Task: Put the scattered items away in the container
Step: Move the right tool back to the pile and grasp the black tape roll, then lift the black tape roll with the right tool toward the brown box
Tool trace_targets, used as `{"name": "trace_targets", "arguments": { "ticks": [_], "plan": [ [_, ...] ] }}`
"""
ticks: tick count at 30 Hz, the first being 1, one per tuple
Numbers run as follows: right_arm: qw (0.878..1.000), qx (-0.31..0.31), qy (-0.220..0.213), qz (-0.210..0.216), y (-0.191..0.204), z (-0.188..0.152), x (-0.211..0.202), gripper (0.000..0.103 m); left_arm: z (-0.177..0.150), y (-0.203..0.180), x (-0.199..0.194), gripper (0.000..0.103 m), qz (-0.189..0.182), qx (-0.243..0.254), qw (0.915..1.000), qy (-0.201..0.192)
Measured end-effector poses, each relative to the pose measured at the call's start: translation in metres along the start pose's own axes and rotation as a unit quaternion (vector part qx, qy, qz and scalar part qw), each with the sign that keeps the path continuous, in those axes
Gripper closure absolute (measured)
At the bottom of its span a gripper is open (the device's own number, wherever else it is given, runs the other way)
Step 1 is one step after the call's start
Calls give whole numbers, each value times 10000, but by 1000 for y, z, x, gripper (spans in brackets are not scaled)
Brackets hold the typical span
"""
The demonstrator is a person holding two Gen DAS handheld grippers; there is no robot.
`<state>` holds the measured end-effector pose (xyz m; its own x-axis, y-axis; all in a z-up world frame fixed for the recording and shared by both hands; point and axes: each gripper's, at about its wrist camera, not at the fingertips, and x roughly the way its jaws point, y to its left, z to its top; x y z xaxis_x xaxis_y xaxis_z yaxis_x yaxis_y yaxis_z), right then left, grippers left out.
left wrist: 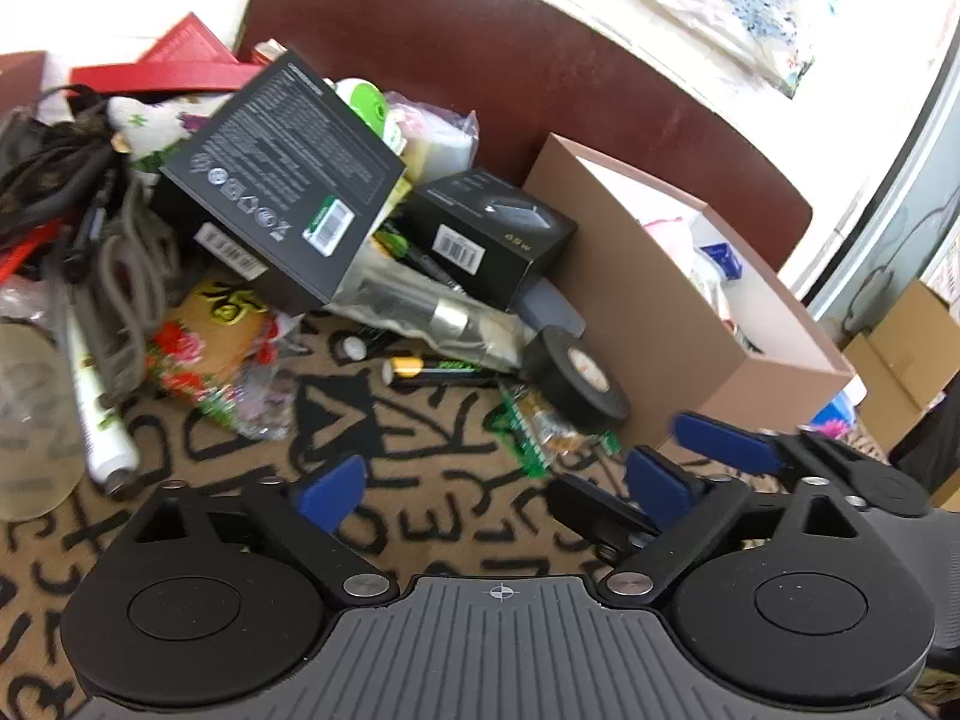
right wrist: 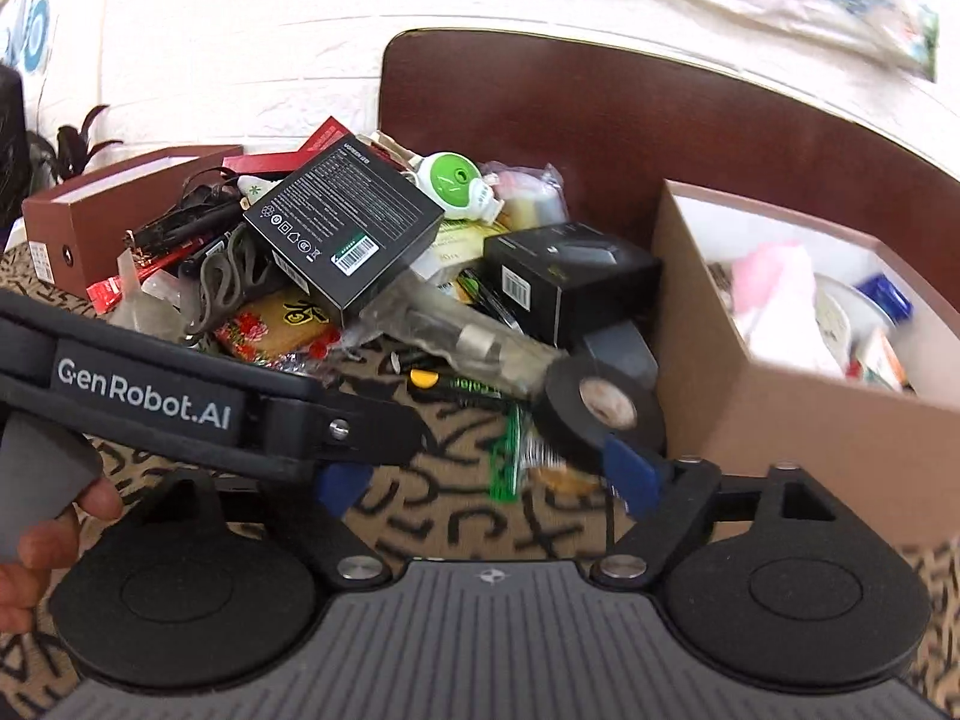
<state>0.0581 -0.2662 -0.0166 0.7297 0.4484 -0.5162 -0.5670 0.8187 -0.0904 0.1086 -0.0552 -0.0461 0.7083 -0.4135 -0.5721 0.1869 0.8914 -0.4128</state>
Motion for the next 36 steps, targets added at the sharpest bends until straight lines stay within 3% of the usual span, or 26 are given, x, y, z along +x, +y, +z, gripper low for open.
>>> {"name": "trace_targets", "arguments": {
  "ticks": [2, 8, 13, 15, 17, 19, 21, 24, 27, 30, 34, 36],
  "plan": [
    [9999, -137, 43, 3, 0, 4, 11, 30, 6, 1, 6, 14, -44, -26, 10000, 34],
    [9993, -324, 77, -157, -4, 9, 41, 32, 20, 6, 24, 27, -5, -148, 9999, 67],
    [9987, -263, 251, -352, -11, 8, 67, 38, 24, 15, 32, 28, 45, -398, 9990, 213],
    [9985, -337, 245, -364, -8, 8, 67, 46, 24, 18, 31, 28, 5, -448, 9987, 262],
    [9981, -514, 243, -251, -4, 7, 61, 64, 23, 20, 27, 28, 23, -443, 9987, 258],
    [9977, -608, 298, 57, 0, 5, 53, 76, 20, 21, 21, 27, 26, -447, 9988, 199],
    [9964, -642, 445, 322, 6, 1, 50, 82, 17, 23, 16, 27, 85, -480, 9986, 200],
    [9945, -821, 462, 456, 16, -6, 40, 78, 11, 25, 9, 27, 103, -430, 9987, 245],
    [9949, -478, 451, 763, 11, -9, 21, 78, 5, 27, 7, 27, 157, -361, 9988, 305],
    [9987, -57, 223, 459, -2, -11, 0, 78, 3, 27, 12, 28, 133, -393, 9984, 385],
    [9992, 406, 47, 14, -21, -9, -9, 78, 4, 17, 21, 45, 68, -218, 9989, 418],
    [9987, 486, 147, -56, -26, -7, -1, 77, 5, 10, 29, 45, 8, -175, 9989, 442]
  ]
}}
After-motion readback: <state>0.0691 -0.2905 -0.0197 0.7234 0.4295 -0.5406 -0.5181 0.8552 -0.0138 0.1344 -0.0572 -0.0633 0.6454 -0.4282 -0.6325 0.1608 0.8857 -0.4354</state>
